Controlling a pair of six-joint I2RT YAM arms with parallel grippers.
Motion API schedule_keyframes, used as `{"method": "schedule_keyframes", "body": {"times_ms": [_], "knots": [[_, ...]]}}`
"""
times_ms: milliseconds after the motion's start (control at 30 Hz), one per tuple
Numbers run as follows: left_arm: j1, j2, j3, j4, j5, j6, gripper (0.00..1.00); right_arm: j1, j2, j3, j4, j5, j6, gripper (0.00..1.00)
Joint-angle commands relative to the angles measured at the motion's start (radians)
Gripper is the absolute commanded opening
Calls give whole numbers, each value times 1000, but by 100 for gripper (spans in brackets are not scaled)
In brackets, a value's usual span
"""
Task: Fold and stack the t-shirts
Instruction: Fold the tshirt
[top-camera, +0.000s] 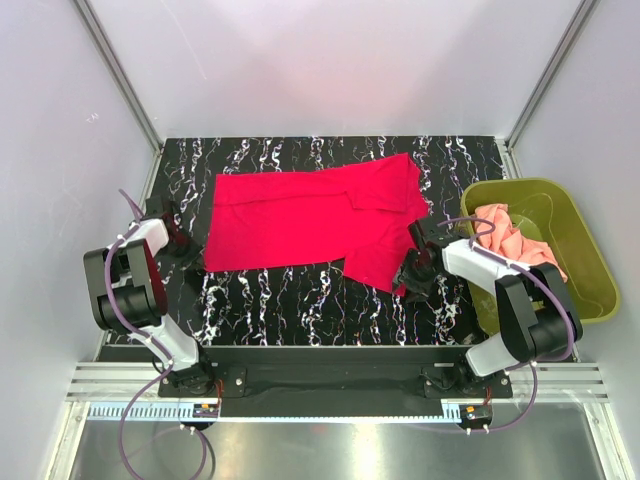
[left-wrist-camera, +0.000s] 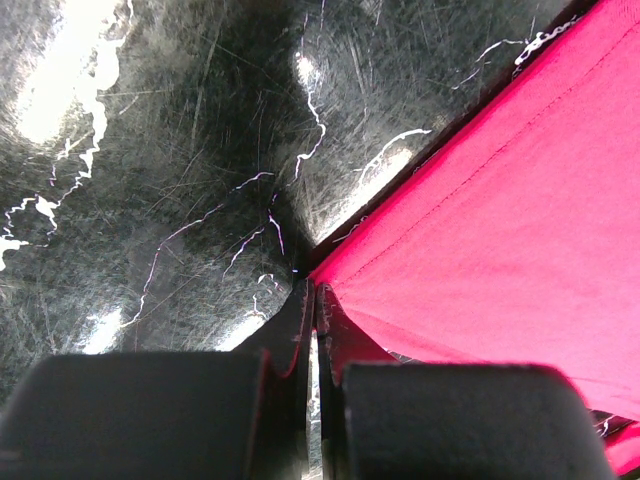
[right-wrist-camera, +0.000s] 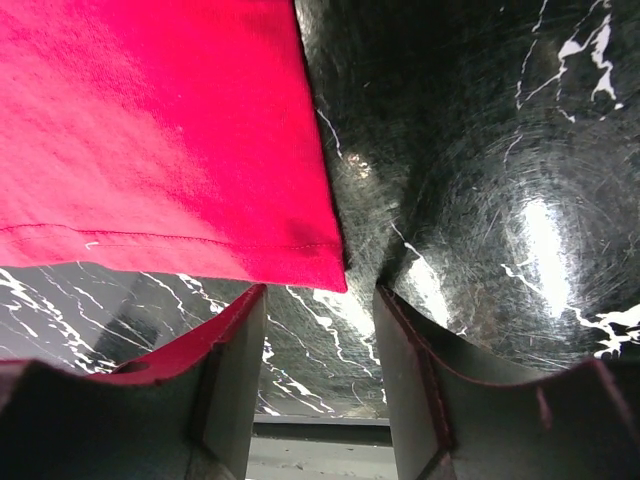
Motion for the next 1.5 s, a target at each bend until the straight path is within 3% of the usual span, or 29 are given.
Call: {"method": "schedule_keyframes", "body": {"times_ms": [0, 367, 600, 633, 1033, 1233, 1467], "knots": [[14, -7, -34, 1, -56, 16, 0, -25, -14, -26, 41, 35, 4, 55], [16, -24, -28, -15, -52, 14, 0, -52, 73, -7, 73, 32, -41, 47], [14, -50, -45, -24, -53, 14, 0, -51, 35, -34, 52, -4, -38, 1], [14, -63, -49, -27, -64, 13, 0, -49, 24, -40, 37, -5, -39, 0], [13, -211, -119, -67, -84, -41, 0, -32, -346, -157, -106, -119, 54, 0], [-6, -187, -11, -113, -68, -38, 0, -49, -165, 91, -206, -1, -87, 0], [-44, -46, 261, -220, -102, -3, 0, -115, 48, 438, -240, 13, -173, 0]]}}
